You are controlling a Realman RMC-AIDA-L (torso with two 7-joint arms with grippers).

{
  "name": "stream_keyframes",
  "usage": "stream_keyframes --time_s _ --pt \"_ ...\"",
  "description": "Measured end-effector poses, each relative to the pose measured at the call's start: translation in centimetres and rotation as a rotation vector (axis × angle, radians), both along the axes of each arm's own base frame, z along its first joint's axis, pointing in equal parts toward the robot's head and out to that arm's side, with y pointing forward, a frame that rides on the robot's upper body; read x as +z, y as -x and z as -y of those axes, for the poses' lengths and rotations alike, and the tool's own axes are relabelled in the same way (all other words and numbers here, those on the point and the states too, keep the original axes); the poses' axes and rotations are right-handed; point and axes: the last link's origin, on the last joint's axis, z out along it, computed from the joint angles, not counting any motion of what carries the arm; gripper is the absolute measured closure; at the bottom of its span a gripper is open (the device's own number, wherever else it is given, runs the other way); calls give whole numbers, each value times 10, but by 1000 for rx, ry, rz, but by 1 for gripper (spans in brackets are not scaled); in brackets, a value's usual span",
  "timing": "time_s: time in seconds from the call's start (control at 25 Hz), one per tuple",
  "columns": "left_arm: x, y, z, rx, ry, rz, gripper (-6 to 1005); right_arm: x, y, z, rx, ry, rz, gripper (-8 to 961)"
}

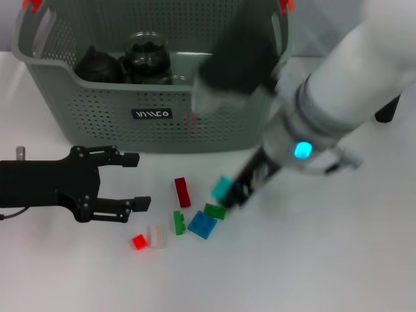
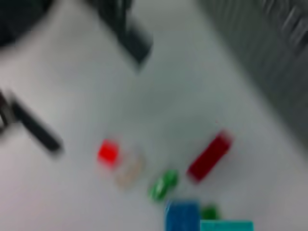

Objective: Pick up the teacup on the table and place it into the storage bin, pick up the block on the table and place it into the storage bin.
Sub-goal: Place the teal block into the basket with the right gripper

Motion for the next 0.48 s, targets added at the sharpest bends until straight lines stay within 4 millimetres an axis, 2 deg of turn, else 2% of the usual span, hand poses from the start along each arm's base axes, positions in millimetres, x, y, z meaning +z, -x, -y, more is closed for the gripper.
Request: stream_keyframes --time_s 0.16,0.28,0.36,0.48 --pt "2 0 -1 1 -8 6 153 48 38 -8 74 -91 -136 519" --pt "3 -1 -2 -1 -11 6 153 75 63 -18 146 -154 -211 519" --pt "3 -1 -3 -4 -13 4 153 90 79 -32 195 -204 -253 519" --pt "2 -2 -4 -6 -12 2 153 102 89 -56 230 -278 -274 520"
